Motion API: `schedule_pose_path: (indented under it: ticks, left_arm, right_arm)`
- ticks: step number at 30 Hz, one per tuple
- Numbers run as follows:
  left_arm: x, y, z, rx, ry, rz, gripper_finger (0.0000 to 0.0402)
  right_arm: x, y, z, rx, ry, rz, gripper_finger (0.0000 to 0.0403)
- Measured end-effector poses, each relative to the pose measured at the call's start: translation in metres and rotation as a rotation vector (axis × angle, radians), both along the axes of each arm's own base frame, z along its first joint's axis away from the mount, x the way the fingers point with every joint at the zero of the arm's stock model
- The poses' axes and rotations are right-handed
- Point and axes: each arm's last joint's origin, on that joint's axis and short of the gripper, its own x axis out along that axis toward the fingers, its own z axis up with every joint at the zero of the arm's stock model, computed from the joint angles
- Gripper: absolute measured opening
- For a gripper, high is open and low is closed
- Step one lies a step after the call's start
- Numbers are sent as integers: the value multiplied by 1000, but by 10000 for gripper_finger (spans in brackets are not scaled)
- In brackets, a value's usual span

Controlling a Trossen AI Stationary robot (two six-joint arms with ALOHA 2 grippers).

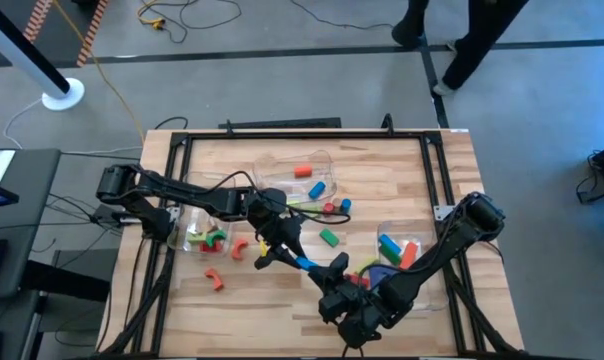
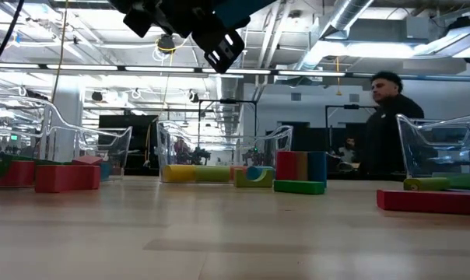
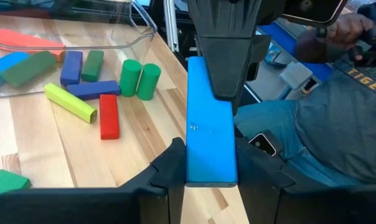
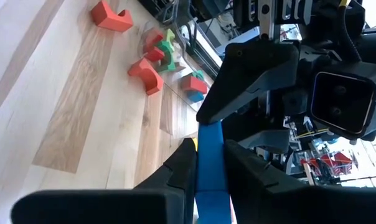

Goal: Sort blocks by size
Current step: Put the blue rectangular block into the right transparent bin

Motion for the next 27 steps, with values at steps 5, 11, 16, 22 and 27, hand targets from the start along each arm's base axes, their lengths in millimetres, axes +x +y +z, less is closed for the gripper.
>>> schedule_pose_path:
  ticks: [5,11,16,22,27]
  left_arm:
    - [0,0,0,2,-1,-11,138]
    - [0,0,0,11,-10,-16,177]
    - [0,5,0,12,-6,1,212]
    - [-5,15,1,37,28,40,230]
    - [-16,18,6,134,50,88,230]
  right_arm:
    - [-1,1,0,2,-1,3,98]
    - [-4,5,0,7,-2,13,98]
    - [-10,8,-1,22,2,11,97]
    - [-26,6,-2,75,41,-56,97]
    - [-45,2,4,145,86,-149,97]
